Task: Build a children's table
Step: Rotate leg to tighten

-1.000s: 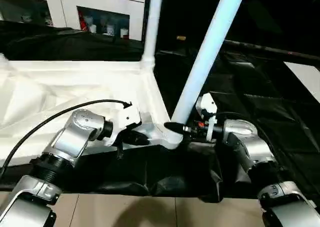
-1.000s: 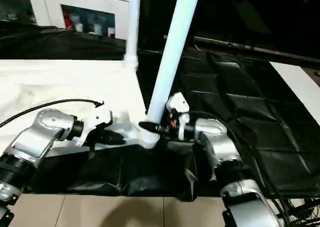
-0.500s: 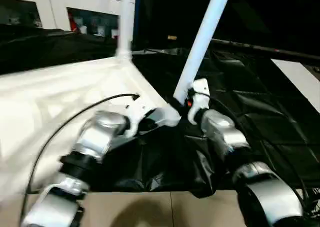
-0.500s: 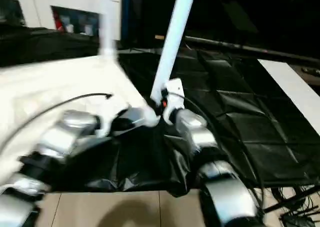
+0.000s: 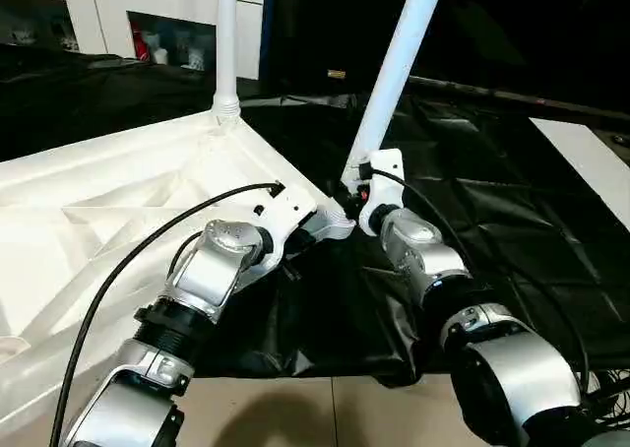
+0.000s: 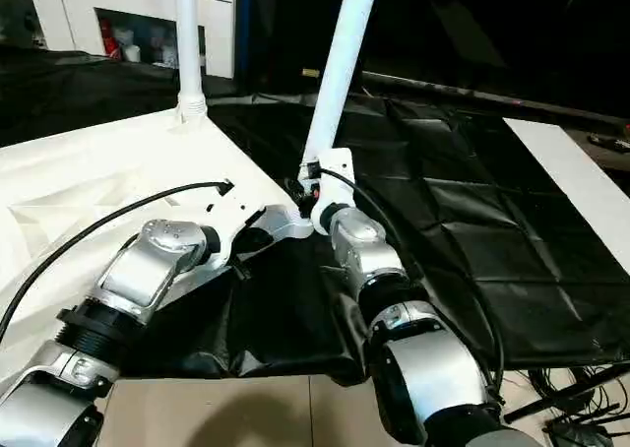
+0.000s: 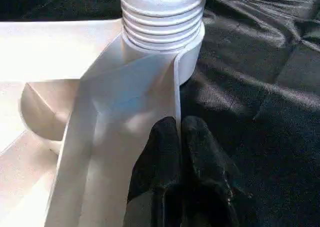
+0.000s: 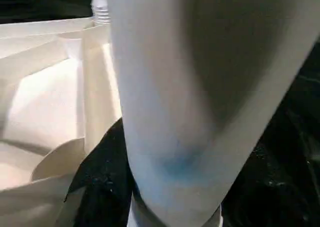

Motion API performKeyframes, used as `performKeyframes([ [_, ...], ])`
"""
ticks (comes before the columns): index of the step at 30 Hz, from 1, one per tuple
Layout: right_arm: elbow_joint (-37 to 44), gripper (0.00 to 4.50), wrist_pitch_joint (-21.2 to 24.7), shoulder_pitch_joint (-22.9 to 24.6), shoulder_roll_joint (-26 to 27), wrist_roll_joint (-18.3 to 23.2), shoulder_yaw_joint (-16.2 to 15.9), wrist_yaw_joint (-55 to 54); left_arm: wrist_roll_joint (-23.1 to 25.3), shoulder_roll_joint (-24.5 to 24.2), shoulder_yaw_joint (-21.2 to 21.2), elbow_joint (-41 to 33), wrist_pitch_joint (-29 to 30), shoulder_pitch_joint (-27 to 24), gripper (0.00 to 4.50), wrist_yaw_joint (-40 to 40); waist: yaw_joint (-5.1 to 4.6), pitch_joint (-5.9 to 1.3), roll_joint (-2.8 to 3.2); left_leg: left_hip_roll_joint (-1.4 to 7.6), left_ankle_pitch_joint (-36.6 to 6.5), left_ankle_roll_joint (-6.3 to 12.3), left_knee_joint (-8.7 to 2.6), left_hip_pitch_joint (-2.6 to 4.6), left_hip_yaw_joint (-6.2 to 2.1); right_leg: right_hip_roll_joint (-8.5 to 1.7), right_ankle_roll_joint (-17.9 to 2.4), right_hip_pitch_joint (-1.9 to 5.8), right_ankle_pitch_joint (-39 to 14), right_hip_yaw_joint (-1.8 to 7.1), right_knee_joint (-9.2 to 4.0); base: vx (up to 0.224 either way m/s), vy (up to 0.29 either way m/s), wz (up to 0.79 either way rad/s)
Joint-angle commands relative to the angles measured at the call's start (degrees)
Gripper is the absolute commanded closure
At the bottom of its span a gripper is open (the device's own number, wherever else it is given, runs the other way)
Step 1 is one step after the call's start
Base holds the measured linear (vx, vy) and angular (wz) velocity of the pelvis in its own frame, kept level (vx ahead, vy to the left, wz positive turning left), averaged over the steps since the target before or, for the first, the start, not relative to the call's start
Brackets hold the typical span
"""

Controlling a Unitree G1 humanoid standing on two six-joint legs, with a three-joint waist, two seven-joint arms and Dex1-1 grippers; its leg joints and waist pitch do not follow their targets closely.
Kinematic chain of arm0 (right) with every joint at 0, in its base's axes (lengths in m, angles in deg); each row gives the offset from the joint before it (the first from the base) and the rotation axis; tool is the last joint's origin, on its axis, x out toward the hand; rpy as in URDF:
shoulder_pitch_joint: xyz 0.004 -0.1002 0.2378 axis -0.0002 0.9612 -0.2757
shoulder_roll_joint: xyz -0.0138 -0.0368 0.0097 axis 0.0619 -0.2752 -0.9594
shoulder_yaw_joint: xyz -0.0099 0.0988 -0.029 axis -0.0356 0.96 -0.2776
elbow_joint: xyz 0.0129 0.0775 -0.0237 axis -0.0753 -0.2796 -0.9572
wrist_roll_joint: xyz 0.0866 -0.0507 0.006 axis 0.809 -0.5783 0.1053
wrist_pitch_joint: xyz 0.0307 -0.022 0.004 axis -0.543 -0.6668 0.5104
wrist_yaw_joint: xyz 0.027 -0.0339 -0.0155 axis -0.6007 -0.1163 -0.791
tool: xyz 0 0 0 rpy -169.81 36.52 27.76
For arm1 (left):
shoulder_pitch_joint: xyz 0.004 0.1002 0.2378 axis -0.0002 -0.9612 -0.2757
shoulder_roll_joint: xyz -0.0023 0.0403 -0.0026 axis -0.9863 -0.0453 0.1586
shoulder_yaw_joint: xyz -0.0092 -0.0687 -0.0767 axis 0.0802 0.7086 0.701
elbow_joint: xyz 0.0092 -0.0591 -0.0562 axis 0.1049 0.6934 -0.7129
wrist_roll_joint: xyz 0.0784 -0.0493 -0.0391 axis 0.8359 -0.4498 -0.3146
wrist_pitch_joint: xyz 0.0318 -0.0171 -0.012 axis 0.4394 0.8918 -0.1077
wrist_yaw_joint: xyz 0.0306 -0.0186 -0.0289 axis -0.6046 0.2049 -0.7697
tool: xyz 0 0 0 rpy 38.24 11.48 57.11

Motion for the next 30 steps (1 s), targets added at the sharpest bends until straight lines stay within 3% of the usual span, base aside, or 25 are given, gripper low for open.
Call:
performKeyframes([
  [1, -6.2, 1.92, 3.0, 3.5, 0.3, -1.9, -0.9, 2.2, -1.4, 0.1, -0.1, -2.4, -1.5, 1.8, 4.50, 1.6, 0.29, -2.23, 1.66, 0.28, -2.4, 1.81, -3.74, -1.74, 0.81, -4.29, -9.4, 2.93, -4.2, 3.43, -4.48, 0.000, 0.000, 0.00],
  [4, -5.2, 1.65, 2.6, 2.8, 0.0, -0.7, 0.3, 4.7, -2.1, -0.8, 0.0, -2.6, -2.9, 1.5, 4.50, 2.9, 0.40, -2.41, 1.93, 0.27, 0.7, 2.20, -3.60, -1.69, 0.89, -4.18, -10.9, 3.17, 1.8, 3.41, -3.94, 0.000, 0.000, 0.00],
  [5, -4.8, 1.53, 2.5, 2.5, -0.1, -0.3, 0.5, 6.0, -2.2, -1.2, 0.0, -2.7, -3.6, 1.3, 4.50, 3.5, 0.33, -2.36, 1.70, 0.19, 0.3, 2.65, -3.52, -1.72, 0.99, -4.14, -11.4, 3.22, 2.2, 3.39, -3.98, 0.000, 0.000, 0.00],
  [10, -2.5, 1.22, 2.2, 2.1, -1.8, 0.3, 0.3, 11.7, -3.0, -2.6, 0.0, -3.2, -4.4, 0.7, 4.50, 5.7, 0.44, -2.39, 1.92, 0.25, 2.1, 3.87, -3.38, -1.74, 1.05, -4.37, -13.0, 3.52, 3.6, 3.46, -3.75, 0.000, 0.000, 0.00],
  [13, -0.7, 0.90, 2.3, 2.6, -2.9, 0.2, -0.3, 14.4, -3.3, -3.2, 0.0, -3.2, -5.6, 0.5, 4.50, 6.8, 0.46, -2.69, 1.97, 0.16, 7.1, 5.79, -2.91, -1.70, 1.13, -4.21, -14.8, 3.64, 10.1, 3.42, -3.18, 0.000, 0.000, 0.00],
  [14, 2.2, 0.78, 3.6, 3.6, -4.2, 0.8, -0.6, 18.1, -3.5, -4.0, 0.3, -3.1, -6.0, 0.3, 4.50, 7.6, 0.45, -2.79, 2.27, 0.08, 8.1, 6.26, -2.80, -1.73, 1.09, -4.13, -15.2, 3.72, 11.7, 3.41, -2.97, 0.000, 0.000, 0.00],
  [15, 7.1, 0.78, 5.1, 5.8, -6.3, 1.1, -2.0, 22.6, -3.8, -5.2, 0.2, -2.7, -7.6, 0.2, 4.50, 9.5, 0.42, -2.89, 1.95, 0.01, 10.2, 7.43, -2.55, -1.83, 1.13, -4.04, -15.7, 3.90, 14.7, 3.45, -2.77, 0.000, 0.000, 0.00],
  [16, 7.1, 0.78, 5.1, 5.8, -6.3, 1.1, -2.0, 22.6, -3.8, -5.2, 0.2, -2.7, -7.6, 0.2, 4.50, 9.5, 0.65, -2.94, 1.84, -0.14, 12.4, 8.83, -2.27, -1.84, 1.15, -3.97, -15.9, 4.08, 17.9, 3.46, -2.56, 0.000, 0.000, 0.00],
  [17, 14.8, 0.78, 7.0, 9.8, -9.5, 2.0, -4.0, 28.2, -4.6, -7.0, -0.1, -2.1, -10.8, -0.1, 4.50, 13.2, 0.52, -2.98, 2.37, -0.11, 12.9, 9.30, -2.34, -1.84, 1.08, -4.02, -16.5, 3.92, 18.5, 3.48, -2.41, 0.000, 0.000, 0.00],
  [18, 22.3, 0.78, 8.5, 14.0, -12.7, 2.8, -5.7, 33.2, -5.8, -8.8, -0.4, -1.9, -13.4, -0.5, 4.50, 16.9, 1.39, -2.75, 2.10, -0.21, 13.9, 10.69, -2.07, -1.57, 0.95, -3.81, -15.4, 4.48, 20.0, 3.38, -2.88, 0.000, 0.000, 0.00],
  [19, 28.4, 0.78, 8.9, 17.7, -15.6, 3.3, -7.2, 36.9, -7.4, -10.4, -0.7, -2.2, -17.1, -1.0, 4.50, 21.6, 1.46, -2.77, 1.84, -0.21, 14.4, 11.74, -2.02, -1.74, 0.96, -3.69, -15.2, 4.51, 21.3, 3.50, -2.63, 0.000, 0.000, 0.00],
  [20, 29.1, 0.78, 8.9, 18.1, -15.9, 3.3, -7.4, 37.3, -7.6, -10.6, -0.7, -2.2, -17.5, -1.1, 4.50, 22.3, 1.68, -2.77, 1.76, -0.26, 14.3, 11.90, -2.02, -1.84, 0.97, -3.74, -14.8, 4.61, 20.9, 3.47, -2.70, 0.000, 0.000, 0.00],
  [21, 31.5, 0.78, 8.7, 19.8, -17.2, 3.4, -8.1, 38.9, -8.4, -11.6, -1.0, -2.9, -17.7, -1.4, 4.50, 24.7, 1.65, -2.85, 1.93, -0.16, 13.6, 11.69, -2.10, -1.73, 1.05, -3.91, -15.0, 4.32, 19.8, 3.45, -2.63, 0.000, 0.000, 0.00],
  [23, 33.6, 0.78, 8.8, 21.3, -18.4, 3.5, -8.4, 41.2, -9.0, -13.0, -1.6, -3.8, -18.5, -1.9, 4.50, 27.8, 1.48, -2.50, 2.21, 0.32, 8.2, 9.28, -2.59, -1.69, 1.19, -4.15, -15.7, 3.78, 11.5, 3.26, -3.14, 0.000, 0.000, 0.00],
  [24, 33.7, 0.78, 9.2, 21.4, -18.5, 3.6, -8.4, 41.7, -9.0, -13.3, -1.7, -3.9, -18.7, -2.0, 4.50, 28.4, 1.46, -2.48, 2.58, 0.42, 7.2, 8.73, -2.65, -1.59, 1.19, -4.18, -15.9, 3.64, 10.2, 3.23, -3.14, 0.000, 0.000, 0.00],
  [26, 33.2, 0.78, 8.1, 21.5, -18.5, 3.0, -8.7, 42.0, -9.6, -13.8, -1.7, -4.6, -18.6, -2.4, 4.50, 29.7, 1.66, -2.18, 2.72, 0.67, 4.4, 6.86, -2.85, -1.33, 1.37, -4.34, -16.3, 3.27, 6.6, 3.27, -3.45, 0.000, 0.000, 0.00],
  [30, 33.7, 0.78, 5.8, 22.1, -18.1, 0.7, -10.0, 42.0, -10.2, -14.9, -2.1, -5.8, -18.2, -3.2, 4.50, 31.3, 1.85, -2.27, 2.70, 0.46, 3.2, 5.32, -2.89, -1.49, 1.49, -4.24, -15.8, 3.53, 6.4, 3.34, -3.38, 0.000, 0.000, 0.00],
])
